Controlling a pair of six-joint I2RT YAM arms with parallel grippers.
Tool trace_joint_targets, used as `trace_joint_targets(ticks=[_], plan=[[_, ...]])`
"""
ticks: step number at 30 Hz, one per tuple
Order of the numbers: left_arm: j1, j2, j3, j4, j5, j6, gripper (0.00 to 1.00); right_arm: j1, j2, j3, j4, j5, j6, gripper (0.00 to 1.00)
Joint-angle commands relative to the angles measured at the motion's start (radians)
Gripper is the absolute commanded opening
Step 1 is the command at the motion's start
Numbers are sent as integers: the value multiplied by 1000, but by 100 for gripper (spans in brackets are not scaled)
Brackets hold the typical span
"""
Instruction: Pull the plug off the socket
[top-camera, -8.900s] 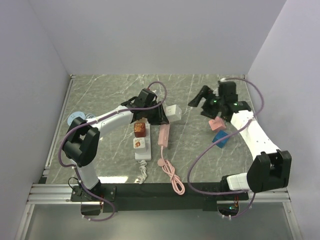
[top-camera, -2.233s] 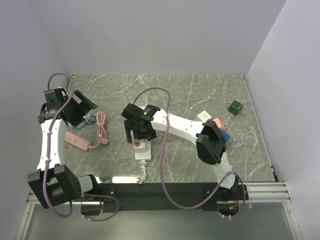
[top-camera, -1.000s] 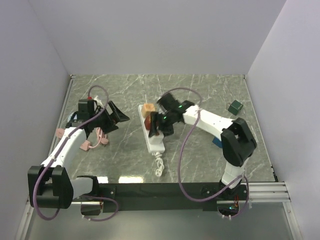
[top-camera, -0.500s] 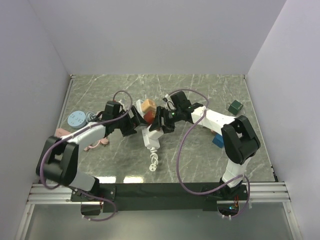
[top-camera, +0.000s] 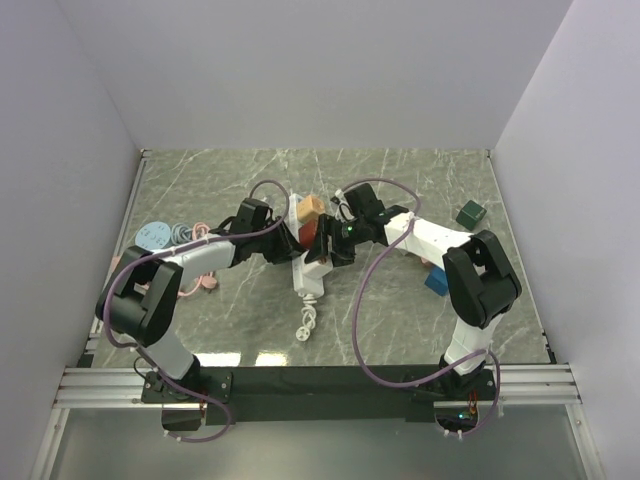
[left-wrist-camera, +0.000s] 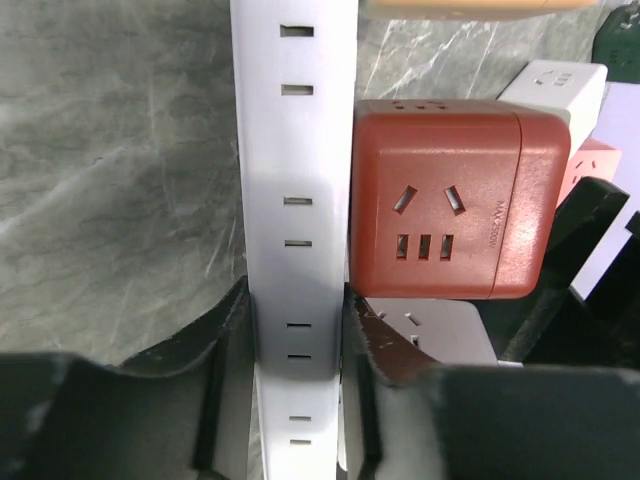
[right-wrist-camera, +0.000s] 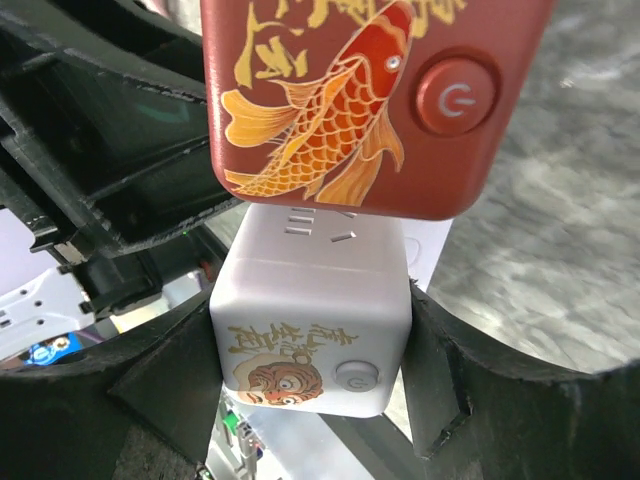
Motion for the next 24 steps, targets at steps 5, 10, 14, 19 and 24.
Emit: trace_joint_targets(ticks=[5, 10, 14, 19, 24], plan=[[-21, 40, -12, -38, -90, 21, 1, -6, -36, 34, 37, -101, 9, 0], [-17, 40, -48, -84, -157, 56, 0, -128, -139, -2, -37, -87, -25, 0], [-14, 51, -77, -82, -177, 67, 0, -276, -210, -7, -101, -87, -58, 0], [-12, 58, -79, -68, -159, 70, 0, -327, -213, 62, -234, 32, -111, 0], [-12, 43, -45, -84, -139, 79, 0, -429, -153, 157, -351, 459, -60, 0]])
